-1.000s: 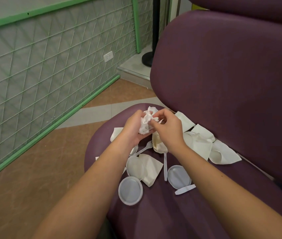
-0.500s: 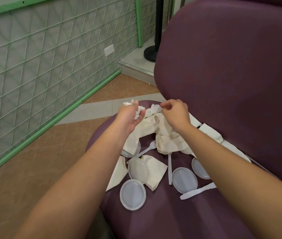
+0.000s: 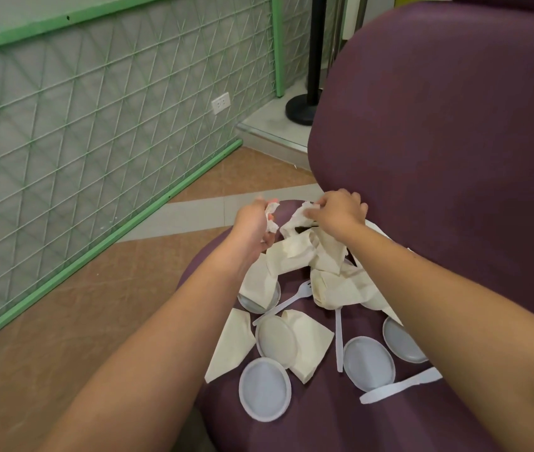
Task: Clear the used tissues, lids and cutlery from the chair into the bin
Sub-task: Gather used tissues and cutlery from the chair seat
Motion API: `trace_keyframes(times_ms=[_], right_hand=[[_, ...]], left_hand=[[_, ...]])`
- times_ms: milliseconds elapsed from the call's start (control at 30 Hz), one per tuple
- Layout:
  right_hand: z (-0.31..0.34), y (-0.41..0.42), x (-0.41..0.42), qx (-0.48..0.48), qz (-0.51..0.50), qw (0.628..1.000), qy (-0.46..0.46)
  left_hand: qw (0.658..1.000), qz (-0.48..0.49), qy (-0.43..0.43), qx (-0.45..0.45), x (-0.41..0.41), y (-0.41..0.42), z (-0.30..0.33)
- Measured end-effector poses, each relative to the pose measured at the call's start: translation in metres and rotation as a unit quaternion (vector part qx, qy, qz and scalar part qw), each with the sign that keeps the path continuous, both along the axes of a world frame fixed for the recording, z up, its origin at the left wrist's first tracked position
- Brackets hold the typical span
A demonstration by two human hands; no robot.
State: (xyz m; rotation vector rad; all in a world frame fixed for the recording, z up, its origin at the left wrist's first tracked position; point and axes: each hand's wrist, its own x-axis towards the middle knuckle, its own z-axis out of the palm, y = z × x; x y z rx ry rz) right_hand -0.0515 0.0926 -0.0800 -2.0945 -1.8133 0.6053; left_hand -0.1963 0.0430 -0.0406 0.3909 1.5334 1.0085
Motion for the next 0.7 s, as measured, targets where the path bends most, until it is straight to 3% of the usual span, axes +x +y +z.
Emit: trace_keyframes(times_ms=[133, 333, 433, 533, 700], right_hand=[[0.033, -0.013, 0.012, 0.009, -0.007, 0.962, 0.274], [0.073, -0.052, 0.025, 0.017, 0.011, 0.888, 0.460], [0.081, -0.072, 0.031, 0.022, 0.017, 0.878, 0.479], [0.081, -0.091, 0.034, 0.034, 0.012, 0.879, 0.476], [0.065, -0.121, 0.032, 0.158, 0.004, 0.945, 0.286]], left_hand=[[0.999, -0.009, 0.020, 0.035, 0.001, -0.007, 0.001], [0.994, -0.078, -0.051, 0.059, 0.021, -0.021, 0.013], [0.981, -0.140, -0.117, 0.066, 0.031, -0.030, 0.019], [0.973, -0.135, -0.172, 0.070, 0.041, -0.039, 0.025], [0.966, -0.135, -0.206, 0.077, 0.056, -0.057, 0.035]])
